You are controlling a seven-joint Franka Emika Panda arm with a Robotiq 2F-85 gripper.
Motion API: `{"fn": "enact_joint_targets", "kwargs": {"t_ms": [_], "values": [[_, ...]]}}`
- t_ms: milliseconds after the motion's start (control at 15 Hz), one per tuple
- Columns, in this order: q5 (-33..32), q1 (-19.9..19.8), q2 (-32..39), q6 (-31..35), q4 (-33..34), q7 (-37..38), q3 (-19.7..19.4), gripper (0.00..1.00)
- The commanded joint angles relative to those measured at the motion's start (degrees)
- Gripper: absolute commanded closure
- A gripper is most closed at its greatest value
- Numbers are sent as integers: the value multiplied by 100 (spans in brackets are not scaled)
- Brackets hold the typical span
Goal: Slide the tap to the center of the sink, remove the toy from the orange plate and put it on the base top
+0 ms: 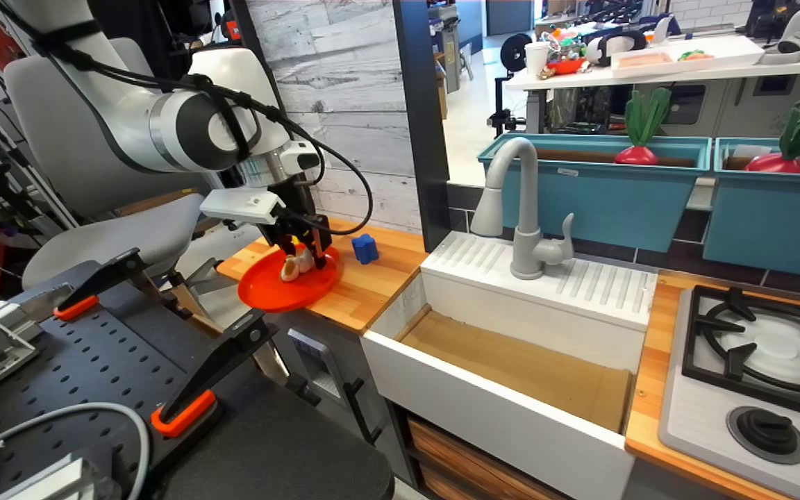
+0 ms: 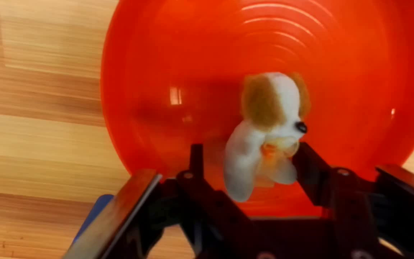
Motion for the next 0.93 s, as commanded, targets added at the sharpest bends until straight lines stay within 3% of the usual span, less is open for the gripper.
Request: {"fn": "enact_joint_targets", "kwargs": {"t_ms": [0, 333, 867], "values": [[-149, 93, 222, 188, 214, 96, -72, 65], [-143, 46, 106, 246, 83, 47, -26, 99], [-175, -18, -723, 1051, -975, -57, -162, 98]]}}
